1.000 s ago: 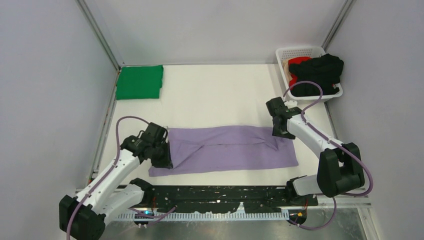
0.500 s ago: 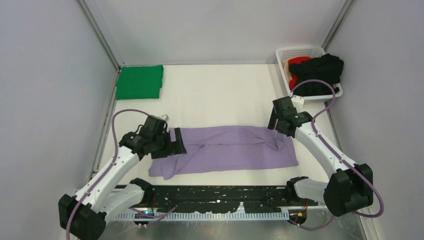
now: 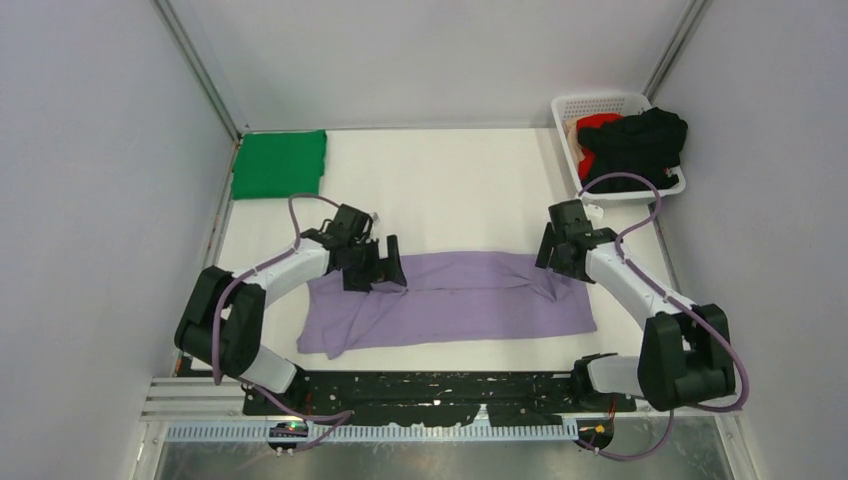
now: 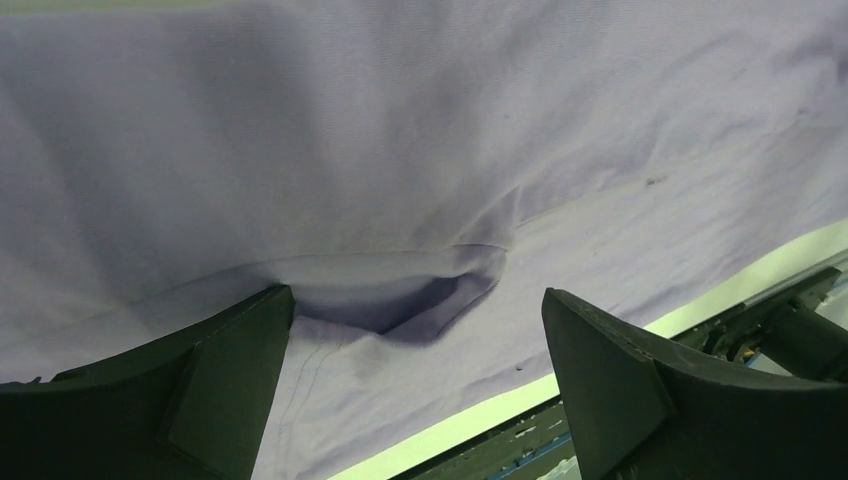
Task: Fold and stack the t-shirts
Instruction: Fold the other side of the tshirt into a rectangle
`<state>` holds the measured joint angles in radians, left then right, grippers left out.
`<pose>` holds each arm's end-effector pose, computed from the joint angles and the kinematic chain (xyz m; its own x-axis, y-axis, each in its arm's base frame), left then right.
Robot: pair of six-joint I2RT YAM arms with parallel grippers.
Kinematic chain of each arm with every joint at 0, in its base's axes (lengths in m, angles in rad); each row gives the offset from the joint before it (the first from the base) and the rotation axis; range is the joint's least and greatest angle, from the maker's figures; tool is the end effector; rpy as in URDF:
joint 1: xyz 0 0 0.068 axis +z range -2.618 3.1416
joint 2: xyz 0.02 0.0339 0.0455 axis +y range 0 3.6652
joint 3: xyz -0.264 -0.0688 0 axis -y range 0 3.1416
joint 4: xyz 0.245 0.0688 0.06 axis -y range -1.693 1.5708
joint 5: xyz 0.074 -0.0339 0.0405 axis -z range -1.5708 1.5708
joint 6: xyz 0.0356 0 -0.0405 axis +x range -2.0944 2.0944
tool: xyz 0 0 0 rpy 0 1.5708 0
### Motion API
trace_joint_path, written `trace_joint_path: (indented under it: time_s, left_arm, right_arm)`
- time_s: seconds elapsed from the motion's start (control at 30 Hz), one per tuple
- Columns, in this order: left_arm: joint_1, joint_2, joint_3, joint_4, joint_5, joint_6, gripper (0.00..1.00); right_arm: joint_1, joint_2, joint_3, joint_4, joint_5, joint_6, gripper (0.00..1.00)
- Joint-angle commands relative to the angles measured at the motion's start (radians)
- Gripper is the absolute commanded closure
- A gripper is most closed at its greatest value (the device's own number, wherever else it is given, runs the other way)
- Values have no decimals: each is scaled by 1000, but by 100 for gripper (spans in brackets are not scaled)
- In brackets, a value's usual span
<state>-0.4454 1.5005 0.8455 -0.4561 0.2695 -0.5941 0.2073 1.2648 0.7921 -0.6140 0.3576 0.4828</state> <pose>0.2489 -0.1293 0.1781 -0.9623 -0.1385 -0.2341 -0.0203 0.8948 -0.4461 0.2334 0.0364 0.2121 -0.7826 0.2798 -0.5560 0.3726 0.9262 -0.0583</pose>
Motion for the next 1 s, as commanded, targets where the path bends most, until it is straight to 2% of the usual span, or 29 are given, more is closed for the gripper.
trace_joint_path:
  time_s: [0.0, 0.2, 0.33, 0.4, 0.43, 0.6, 0.67, 0.8, 0.9, 0.97]
  left_arm:
    - [-19, -2, -6, 131, 113, 11, 0]
    - [-61, 12, -9, 125, 151, 43, 0]
    - [-99, -7, -13, 84, 177, 86, 0]
    - [-122, -14, -17, 54, 190, 110, 0]
    - [-133, -14, -19, 37, 191, 117, 0]
    - [-147, -4, -51, 29, 181, 120, 0]
    - [-146, 6, -56, 28, 158, 115, 0]
    - [-146, 36, -53, 11, 113, 106, 0]
    - [-145, 36, -53, -9, 75, 108, 0]
    - [-143, 26, -53, -28, 58, 111, 0]
  right_arm:
    - [-21, 93, -12, 25, -34, -14, 23]
    - [-22, 214, -2, 39, -88, -11, 35]
    - [-22, 218, 2, 2, -18, 7, 41]
    - [-24, 205, 8, -35, 38, 18, 52]
    - [-24, 197, 11, -61, 55, 29, 62]
    - [-32, 157, 0, -129, 137, 57, 77]
    - [-41, 138, -12, -144, 154, 66, 79]
    - [-75, 100, -23, -182, 180, 73, 74]
    - [-143, 75, -36, -204, 201, 95, 70]
    - [-200, 56, -47, -205, 198, 102, 65]
